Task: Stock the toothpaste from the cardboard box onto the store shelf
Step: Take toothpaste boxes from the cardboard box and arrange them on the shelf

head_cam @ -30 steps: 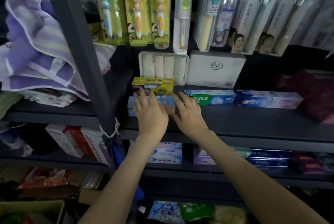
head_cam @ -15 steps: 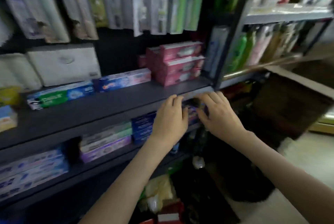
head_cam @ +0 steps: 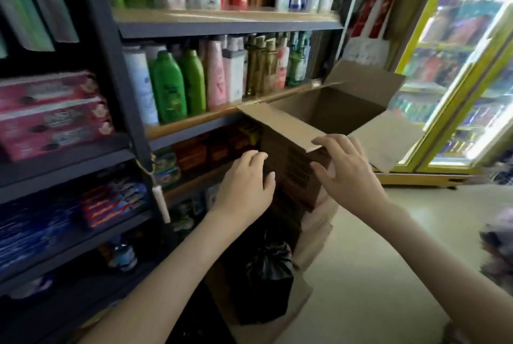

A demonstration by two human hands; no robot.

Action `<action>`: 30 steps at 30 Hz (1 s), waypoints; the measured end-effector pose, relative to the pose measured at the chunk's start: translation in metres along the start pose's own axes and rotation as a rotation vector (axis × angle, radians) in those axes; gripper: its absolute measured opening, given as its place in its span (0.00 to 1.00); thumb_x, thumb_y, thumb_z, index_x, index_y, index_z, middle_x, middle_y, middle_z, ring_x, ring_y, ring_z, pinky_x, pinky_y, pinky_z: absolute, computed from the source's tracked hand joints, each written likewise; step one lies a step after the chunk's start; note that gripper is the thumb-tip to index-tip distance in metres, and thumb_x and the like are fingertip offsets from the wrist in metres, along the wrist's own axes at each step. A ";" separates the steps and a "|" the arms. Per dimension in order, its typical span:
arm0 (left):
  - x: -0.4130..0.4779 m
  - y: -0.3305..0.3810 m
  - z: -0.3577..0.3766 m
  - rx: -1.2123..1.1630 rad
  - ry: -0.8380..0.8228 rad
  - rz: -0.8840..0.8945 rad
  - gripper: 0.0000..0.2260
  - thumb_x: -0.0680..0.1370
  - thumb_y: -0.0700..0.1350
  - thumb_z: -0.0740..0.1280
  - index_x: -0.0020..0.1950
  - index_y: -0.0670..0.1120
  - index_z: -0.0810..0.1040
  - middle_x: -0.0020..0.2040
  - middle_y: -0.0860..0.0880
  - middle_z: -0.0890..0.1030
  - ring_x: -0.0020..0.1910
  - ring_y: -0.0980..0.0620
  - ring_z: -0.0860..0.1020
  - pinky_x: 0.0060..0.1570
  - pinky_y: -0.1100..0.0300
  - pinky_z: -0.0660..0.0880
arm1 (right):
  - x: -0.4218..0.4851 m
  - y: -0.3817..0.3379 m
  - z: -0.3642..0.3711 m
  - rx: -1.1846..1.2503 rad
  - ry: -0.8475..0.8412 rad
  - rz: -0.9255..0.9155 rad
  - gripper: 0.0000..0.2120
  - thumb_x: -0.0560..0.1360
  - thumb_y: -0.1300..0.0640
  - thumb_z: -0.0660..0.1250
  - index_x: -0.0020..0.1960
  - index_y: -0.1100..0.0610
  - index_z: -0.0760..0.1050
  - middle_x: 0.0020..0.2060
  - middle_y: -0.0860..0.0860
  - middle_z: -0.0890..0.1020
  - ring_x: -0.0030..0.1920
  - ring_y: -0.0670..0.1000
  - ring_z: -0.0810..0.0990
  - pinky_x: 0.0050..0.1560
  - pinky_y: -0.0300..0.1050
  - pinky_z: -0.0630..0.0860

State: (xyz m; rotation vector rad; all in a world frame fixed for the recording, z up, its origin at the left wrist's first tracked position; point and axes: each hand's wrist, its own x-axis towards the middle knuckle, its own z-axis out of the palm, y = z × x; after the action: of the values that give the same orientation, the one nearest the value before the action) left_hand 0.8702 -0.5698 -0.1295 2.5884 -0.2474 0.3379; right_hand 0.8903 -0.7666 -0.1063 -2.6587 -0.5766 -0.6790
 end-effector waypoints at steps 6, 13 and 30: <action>0.099 0.043 0.040 0.244 -0.028 0.077 0.24 0.81 0.54 0.58 0.74 0.44 0.63 0.71 0.46 0.68 0.70 0.46 0.65 0.70 0.53 0.61 | 0.038 0.101 0.020 0.001 -0.033 0.008 0.19 0.77 0.54 0.65 0.68 0.54 0.69 0.63 0.50 0.72 0.65 0.50 0.65 0.67 0.45 0.62; 0.229 0.083 0.103 0.272 -0.276 0.034 0.31 0.79 0.61 0.59 0.76 0.47 0.57 0.74 0.46 0.62 0.70 0.44 0.64 0.64 0.49 0.67 | 0.110 0.236 0.018 -0.098 -0.092 -0.028 0.20 0.76 0.57 0.68 0.67 0.57 0.71 0.61 0.53 0.74 0.62 0.56 0.69 0.63 0.44 0.62; 0.380 0.101 0.233 0.355 -0.527 -0.208 0.55 0.60 0.79 0.61 0.77 0.60 0.35 0.74 0.54 0.25 0.73 0.50 0.27 0.72 0.39 0.32 | 0.254 0.464 0.090 0.074 -0.367 -0.416 0.26 0.78 0.53 0.64 0.74 0.54 0.62 0.68 0.51 0.68 0.66 0.53 0.65 0.66 0.48 0.64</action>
State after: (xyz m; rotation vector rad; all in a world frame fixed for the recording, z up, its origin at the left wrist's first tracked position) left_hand 1.2521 -0.8170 -0.1695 2.9795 -0.1012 -0.4204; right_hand 1.3415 -1.0538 -0.1515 -2.6267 -1.2522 -0.2560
